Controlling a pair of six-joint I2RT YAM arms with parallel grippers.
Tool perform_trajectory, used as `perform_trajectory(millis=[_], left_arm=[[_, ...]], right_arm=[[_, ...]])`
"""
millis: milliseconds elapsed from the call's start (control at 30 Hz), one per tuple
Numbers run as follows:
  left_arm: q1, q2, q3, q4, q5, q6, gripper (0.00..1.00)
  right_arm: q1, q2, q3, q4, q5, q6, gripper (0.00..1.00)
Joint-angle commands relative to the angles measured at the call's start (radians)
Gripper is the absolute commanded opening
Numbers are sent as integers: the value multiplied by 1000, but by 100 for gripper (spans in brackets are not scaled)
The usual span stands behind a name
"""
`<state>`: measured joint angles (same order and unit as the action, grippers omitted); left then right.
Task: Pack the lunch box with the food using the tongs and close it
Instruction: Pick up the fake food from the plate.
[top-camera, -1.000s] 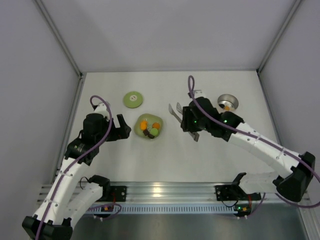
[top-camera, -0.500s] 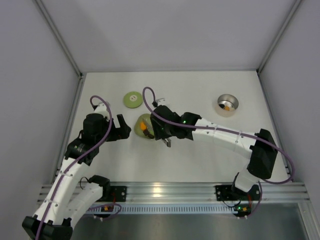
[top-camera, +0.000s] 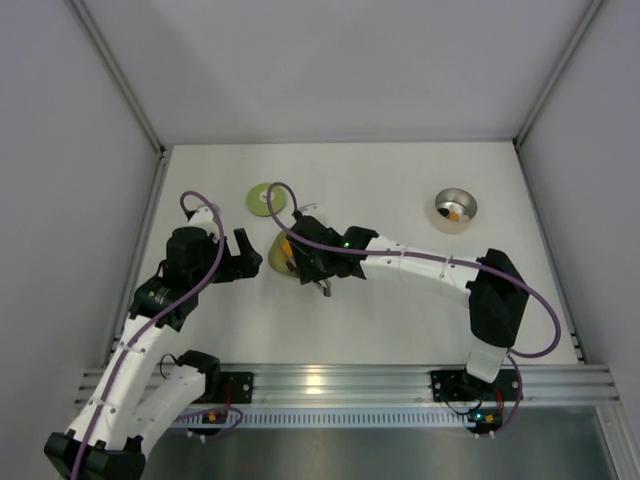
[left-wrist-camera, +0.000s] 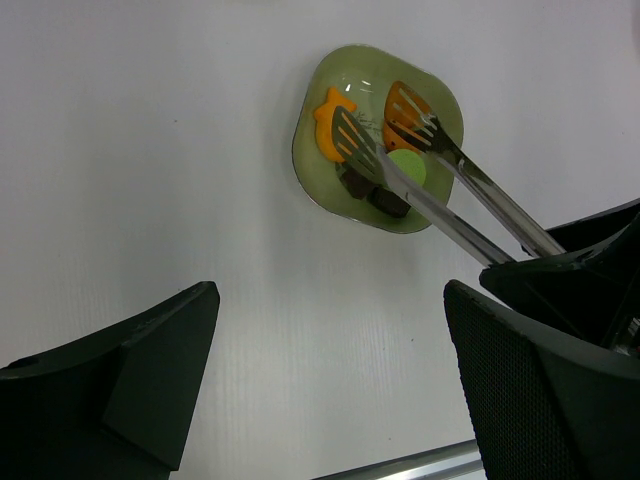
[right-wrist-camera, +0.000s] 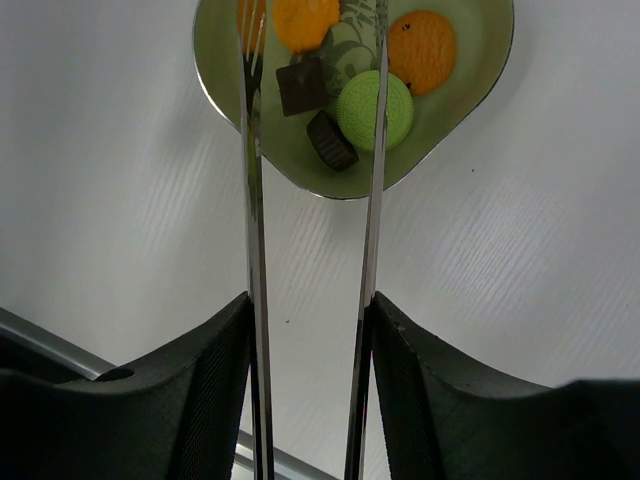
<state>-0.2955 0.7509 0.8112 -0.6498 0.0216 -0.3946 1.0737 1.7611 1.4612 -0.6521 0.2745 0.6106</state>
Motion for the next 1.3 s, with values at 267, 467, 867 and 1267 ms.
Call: perform_trajectory(millis=[267, 467, 867, 1267], left_arm=[[1, -7, 3, 38, -2, 2, 99], [1, -8, 5, 38, -3, 2, 99], [-1, -8, 5, 38, -5, 2, 99], [-4, -10, 5, 36, -8, 2, 99]], right_arm=[[25, 49, 80, 71, -9, 12, 48], [26, 78, 96, 66, -12, 14, 48], [25, 101, 108, 60, -9, 8, 42], [20, 100, 122, 36, 8, 0, 28]])
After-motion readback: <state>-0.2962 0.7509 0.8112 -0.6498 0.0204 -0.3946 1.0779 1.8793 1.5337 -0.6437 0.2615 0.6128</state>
